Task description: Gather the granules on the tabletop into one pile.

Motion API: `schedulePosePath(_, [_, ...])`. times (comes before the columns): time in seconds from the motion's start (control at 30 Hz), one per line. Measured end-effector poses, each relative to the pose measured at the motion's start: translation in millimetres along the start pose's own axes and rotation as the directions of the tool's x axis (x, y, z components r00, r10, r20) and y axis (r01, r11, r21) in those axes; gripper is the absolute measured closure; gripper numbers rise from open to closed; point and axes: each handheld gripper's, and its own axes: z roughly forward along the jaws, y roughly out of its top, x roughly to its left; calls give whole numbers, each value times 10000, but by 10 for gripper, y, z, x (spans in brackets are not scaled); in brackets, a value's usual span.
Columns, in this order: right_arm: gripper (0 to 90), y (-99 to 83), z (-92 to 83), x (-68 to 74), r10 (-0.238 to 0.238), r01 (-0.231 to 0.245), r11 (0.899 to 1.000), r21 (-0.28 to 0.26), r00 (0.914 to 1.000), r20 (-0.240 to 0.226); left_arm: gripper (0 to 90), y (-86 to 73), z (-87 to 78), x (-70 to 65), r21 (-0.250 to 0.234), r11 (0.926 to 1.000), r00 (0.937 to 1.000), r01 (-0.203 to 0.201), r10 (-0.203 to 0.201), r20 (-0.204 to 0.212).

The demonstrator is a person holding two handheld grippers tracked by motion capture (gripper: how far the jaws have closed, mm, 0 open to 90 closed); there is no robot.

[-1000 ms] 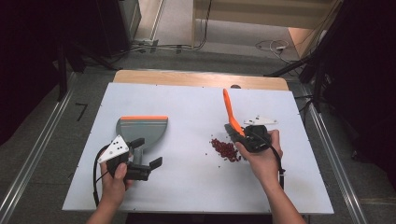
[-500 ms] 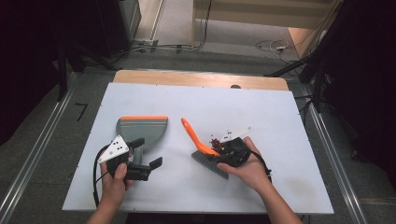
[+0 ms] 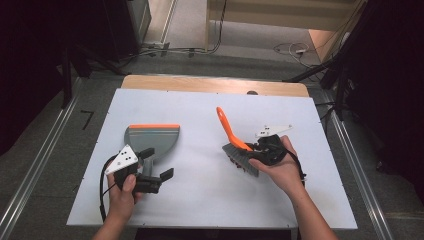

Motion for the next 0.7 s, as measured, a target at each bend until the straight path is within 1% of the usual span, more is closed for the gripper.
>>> schedulePosePath(0.07, [686,7,-84,-18,121,-120,9997,-222,9999,51,0,-1,2,-1,1,10000,10000,1,-1,-4])
schedulePosePath(0.1, [686,3,-143,-33,266,-258,9990,-376,9994,205,0,-1,1,-1,10,10000,10000,-10,10,-2])
schedulePosePath(0.17, [686,-27,-235,-69,445,-425,9974,-590,9985,328,0,-1,0,-2,-3,10000,10000,-16,16,0])
schedulePosePath(0.27, [686,-121,-343,-118,780,-733,9934,-887,9957,503,0,0,-7,0,-8,10000,10000,-25,25,-16])
schedulePosePath(0.3, [686,-179,-392,-146,919,-855,9914,-994,9939,615,0,0,-9,1,-11,10000,10000,-29,29,-43])
schedulePosePath(0.4, [686,-323,-498,-223,1339,-1247,9851,-1184,9882,737,0,-3,-15,7,-65,10000,10000,-5,4,-63])
schedulePosePath(0.47, [686,-423,-564,-288,1686,-1571,9793,-1273,9820,854,0,-1,-21,13,-69,10000,9999,0,-1,-106])
schedulePosePath(0.5, [686,-480,-604,-324,1876,-1740,9758,-1323,9774,979,0,0,-22,13,-71,10000,9999,2,-3,-112])
schedulePosePath(0.63, [686,-629,-723,-419,2374,-2163,9633,-1591,9629,1281,0,3,-28,15,-73,10000,9999,-33,32,-122])
schedulePosePath(0.7, [686,-711,-790,-467,2674,-2425,9547,-1725,9533,1403,0,5,-35,17,-96,10000,9999,-25,24,-156])
